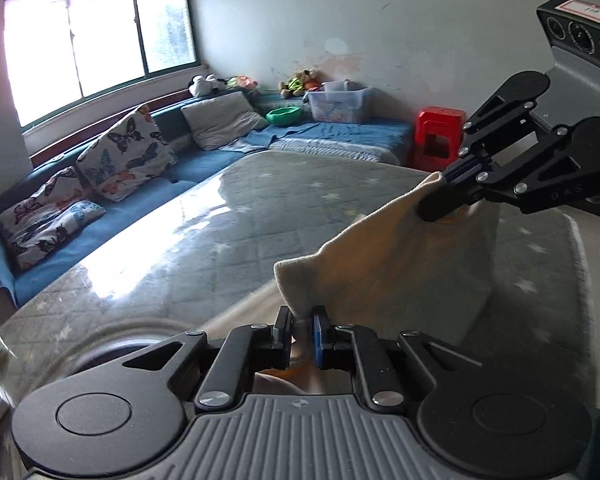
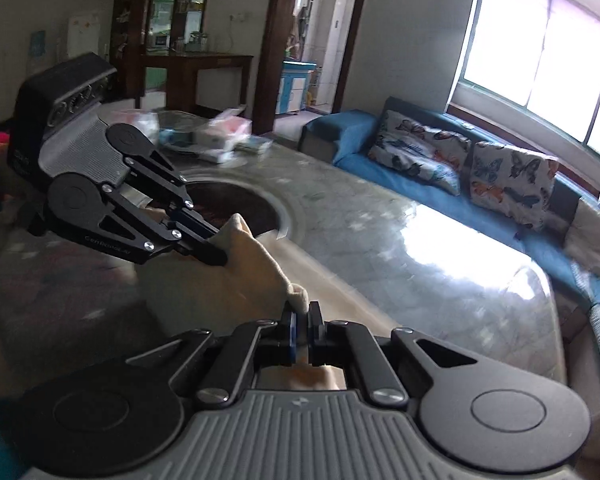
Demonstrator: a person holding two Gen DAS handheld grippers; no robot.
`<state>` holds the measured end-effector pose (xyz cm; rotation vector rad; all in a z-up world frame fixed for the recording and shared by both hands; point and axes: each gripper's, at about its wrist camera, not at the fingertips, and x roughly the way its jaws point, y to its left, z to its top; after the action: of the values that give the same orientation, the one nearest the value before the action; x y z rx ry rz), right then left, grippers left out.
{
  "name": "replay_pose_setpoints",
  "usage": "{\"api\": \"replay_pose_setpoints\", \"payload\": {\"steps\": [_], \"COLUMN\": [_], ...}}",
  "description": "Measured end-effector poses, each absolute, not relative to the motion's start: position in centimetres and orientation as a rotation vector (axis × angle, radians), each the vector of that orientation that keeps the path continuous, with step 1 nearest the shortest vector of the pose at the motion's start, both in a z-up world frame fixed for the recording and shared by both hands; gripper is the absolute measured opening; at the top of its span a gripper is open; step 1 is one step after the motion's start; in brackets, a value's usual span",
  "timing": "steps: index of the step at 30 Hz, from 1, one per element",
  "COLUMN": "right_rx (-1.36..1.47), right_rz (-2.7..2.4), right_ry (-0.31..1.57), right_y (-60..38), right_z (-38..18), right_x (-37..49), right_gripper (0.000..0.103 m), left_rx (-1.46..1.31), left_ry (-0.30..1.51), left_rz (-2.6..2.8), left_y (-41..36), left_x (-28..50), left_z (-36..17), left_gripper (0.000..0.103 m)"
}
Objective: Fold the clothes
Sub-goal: 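Grasp the sweatshirt end with the right gripper and lift it up, then fold the lifted end over the sweatshirt body and open the right gripper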
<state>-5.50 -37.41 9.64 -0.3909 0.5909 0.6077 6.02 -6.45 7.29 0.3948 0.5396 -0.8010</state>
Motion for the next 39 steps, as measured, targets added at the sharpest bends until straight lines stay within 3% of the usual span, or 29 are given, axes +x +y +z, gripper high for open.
{"api": "replay_pose_setpoints", "payload": {"steps": [8,13,15,16,21,31,35,39], "right_rx": [-0.379,-0.264,-0.224,-0.200,-0.123,-0.086,-0.128,-0.182], "right_rz": [0.509,0.402,0.372,0.362,0.363,0.334,0.357,0.497], "right_ry": [0.662,0.727,0.745,0.745,0.732,0.774,0.660,0.663], "right_y": [-37.2,-38.2,-38.8,-39.3,-41.3,-41.3,-40.2,-38.0], "right_z": [5.7,1.2,0.2,0.0,1.2,-0.3,1.8,2.2], "right_x": [4.8,8.6,9.2,9.2,7.8,6.8,4.7,2.4], "right_gripper": [0.004,0.008,0.009,0.009,0.015,0.015,0.016,0.022], "left_rx": [0.381,0.333,0.299,0.292,0.255,0.281,0.273,0.303], "left_ry": [0.618,0.662,0.665,0.656,0.619,0.650,0.614,0.617], "left_rz": [-0.718,-0.646,-0.639,-0.639,-0.639,-0.586,-0.600,-0.606], "left_y": [-9.1,-8.9,-8.2,-7.8,-5.9,-5.4,-4.5,-4.4], "left_x": [15.3,17.3,17.1,16.7,14.5,14.1,12.4,11.2], "left_z": [4.2,2.2,2.5,2.8,4.1,2.9,3.4,2.9], "left_gripper": [0.012,0.023,0.040,0.044,0.053,0.053,0.056,0.056]}}
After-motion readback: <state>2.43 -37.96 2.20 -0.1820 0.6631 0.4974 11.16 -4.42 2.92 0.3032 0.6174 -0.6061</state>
